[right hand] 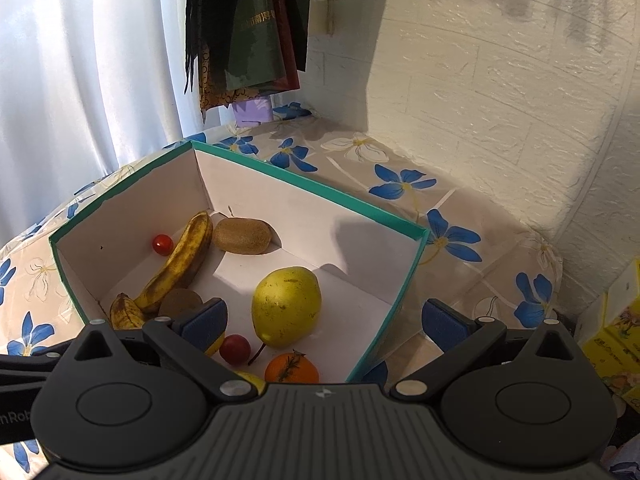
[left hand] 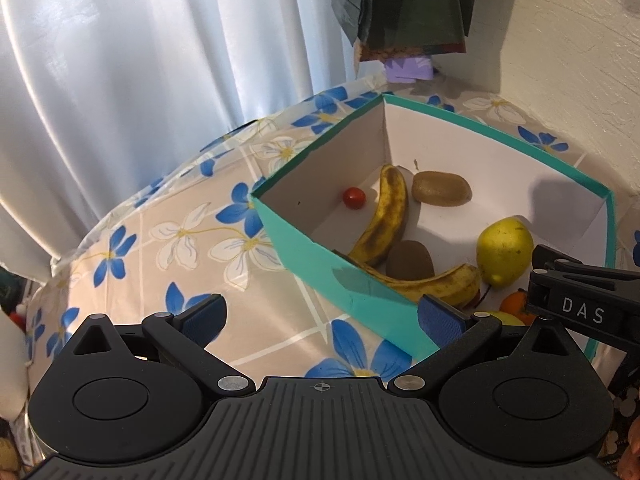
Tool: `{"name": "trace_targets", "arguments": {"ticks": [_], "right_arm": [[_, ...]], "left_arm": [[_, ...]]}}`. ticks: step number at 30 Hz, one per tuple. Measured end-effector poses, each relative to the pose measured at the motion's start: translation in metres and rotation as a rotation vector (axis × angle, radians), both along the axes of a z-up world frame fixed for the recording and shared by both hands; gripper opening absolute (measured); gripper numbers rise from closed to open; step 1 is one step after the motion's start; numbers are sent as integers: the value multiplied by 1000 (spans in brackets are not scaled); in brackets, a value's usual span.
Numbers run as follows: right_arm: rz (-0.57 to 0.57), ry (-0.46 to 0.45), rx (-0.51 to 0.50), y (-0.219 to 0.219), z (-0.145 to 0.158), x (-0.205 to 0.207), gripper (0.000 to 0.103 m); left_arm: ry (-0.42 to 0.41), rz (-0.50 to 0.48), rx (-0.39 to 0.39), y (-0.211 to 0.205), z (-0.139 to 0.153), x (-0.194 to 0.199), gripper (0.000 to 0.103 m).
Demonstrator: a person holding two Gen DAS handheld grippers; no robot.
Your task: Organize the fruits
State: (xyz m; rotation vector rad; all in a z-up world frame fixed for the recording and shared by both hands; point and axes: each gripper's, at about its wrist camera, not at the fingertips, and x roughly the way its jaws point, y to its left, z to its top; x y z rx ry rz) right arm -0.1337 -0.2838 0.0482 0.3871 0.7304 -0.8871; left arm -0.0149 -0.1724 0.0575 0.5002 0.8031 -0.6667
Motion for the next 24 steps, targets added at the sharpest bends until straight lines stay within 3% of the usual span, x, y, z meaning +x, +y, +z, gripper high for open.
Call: {"name": "trace_targets", "arguments": {"ticks": [24], "right_arm": [[17,20,15,2,-4,2,103]], "left_arm": [[11,3,2,0,-3,3,103]]}}
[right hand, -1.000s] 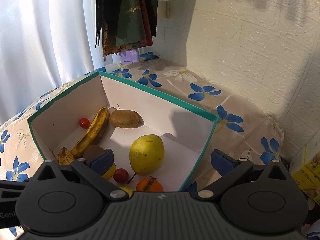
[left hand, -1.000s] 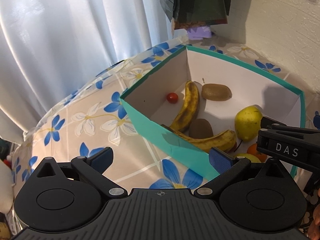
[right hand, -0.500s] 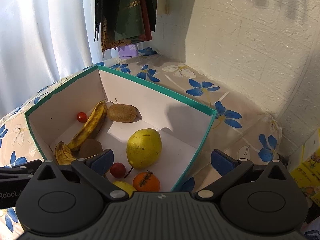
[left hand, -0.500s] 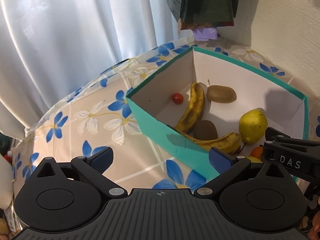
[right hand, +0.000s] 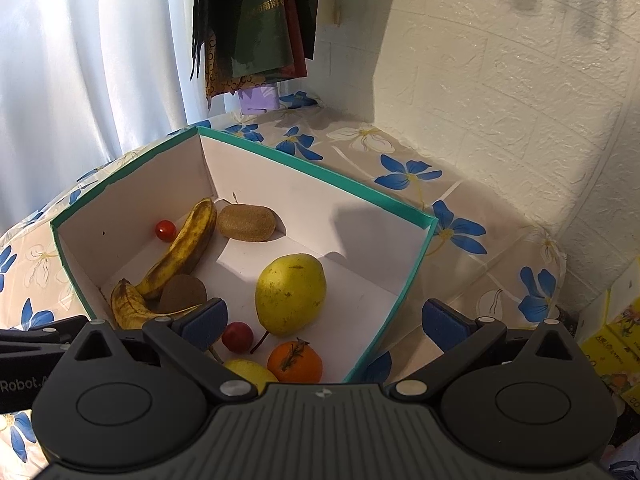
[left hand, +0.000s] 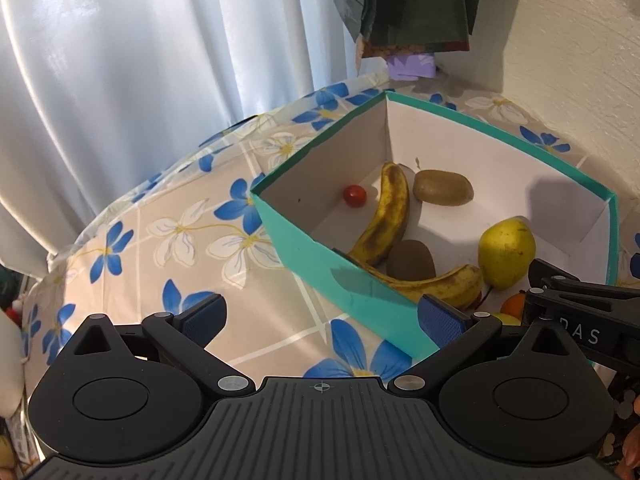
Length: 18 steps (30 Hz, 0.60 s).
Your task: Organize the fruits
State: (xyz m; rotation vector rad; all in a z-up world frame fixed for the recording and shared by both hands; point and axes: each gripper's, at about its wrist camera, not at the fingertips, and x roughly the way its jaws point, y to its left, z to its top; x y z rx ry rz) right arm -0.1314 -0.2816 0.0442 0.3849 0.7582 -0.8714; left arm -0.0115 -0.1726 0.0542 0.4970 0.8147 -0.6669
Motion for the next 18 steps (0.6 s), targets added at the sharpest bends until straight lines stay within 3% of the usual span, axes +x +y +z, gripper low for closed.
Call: {"name": "trace_targets", "arguments": {"ticks": [18], "right_arm": [[2,4,-1,0,-1,-1,103]], "left_arm": [[6,-6,7,-2,-3,-1,103]]}}
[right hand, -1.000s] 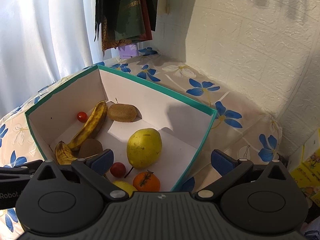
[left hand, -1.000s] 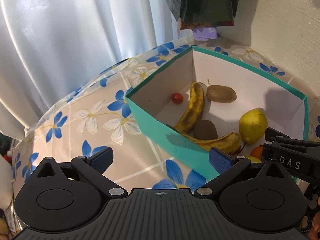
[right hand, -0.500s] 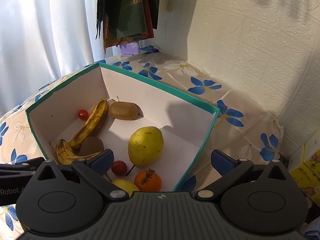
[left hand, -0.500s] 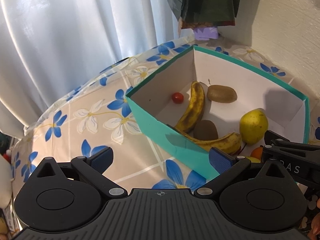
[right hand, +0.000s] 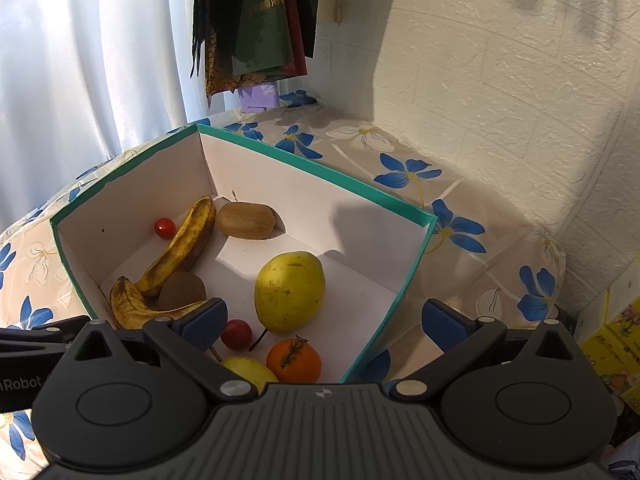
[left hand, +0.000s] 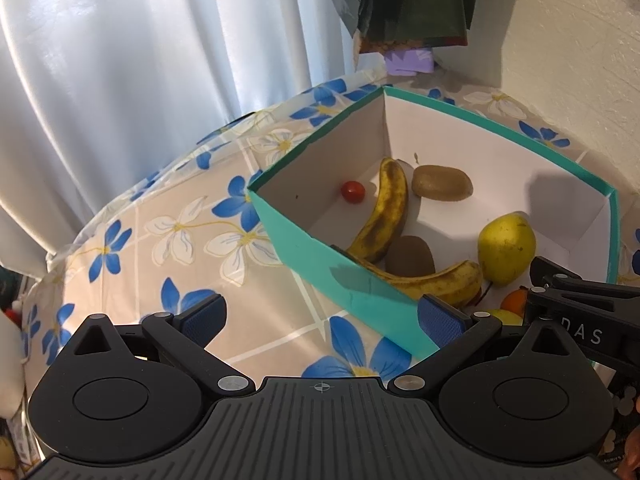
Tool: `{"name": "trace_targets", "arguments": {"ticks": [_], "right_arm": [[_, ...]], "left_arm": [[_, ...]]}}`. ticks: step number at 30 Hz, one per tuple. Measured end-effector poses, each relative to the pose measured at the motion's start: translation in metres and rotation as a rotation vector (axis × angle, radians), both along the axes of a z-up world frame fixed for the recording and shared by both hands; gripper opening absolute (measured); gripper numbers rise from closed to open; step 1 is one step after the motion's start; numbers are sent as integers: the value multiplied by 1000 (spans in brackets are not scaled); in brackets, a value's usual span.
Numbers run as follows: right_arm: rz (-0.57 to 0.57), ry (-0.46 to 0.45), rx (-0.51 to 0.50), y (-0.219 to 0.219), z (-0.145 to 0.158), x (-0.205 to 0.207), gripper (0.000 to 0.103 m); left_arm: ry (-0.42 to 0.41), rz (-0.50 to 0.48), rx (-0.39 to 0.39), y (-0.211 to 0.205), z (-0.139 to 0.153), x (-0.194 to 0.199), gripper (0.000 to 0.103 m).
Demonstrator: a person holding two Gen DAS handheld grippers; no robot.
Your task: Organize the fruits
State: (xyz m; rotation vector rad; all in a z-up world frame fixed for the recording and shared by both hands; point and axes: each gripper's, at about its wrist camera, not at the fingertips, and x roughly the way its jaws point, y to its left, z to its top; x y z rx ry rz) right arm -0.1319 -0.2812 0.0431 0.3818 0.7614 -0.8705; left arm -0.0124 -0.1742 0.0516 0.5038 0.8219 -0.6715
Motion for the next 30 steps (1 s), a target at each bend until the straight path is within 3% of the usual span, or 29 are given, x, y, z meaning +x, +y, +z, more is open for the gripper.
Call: {"name": "trace_targets", "arguments": {"ticks": [30], "right_arm": [[-8,6,-1,0,1,-3,103]], "left_arm": [[-12,-24,21,-1,-2,-2,103]]}}
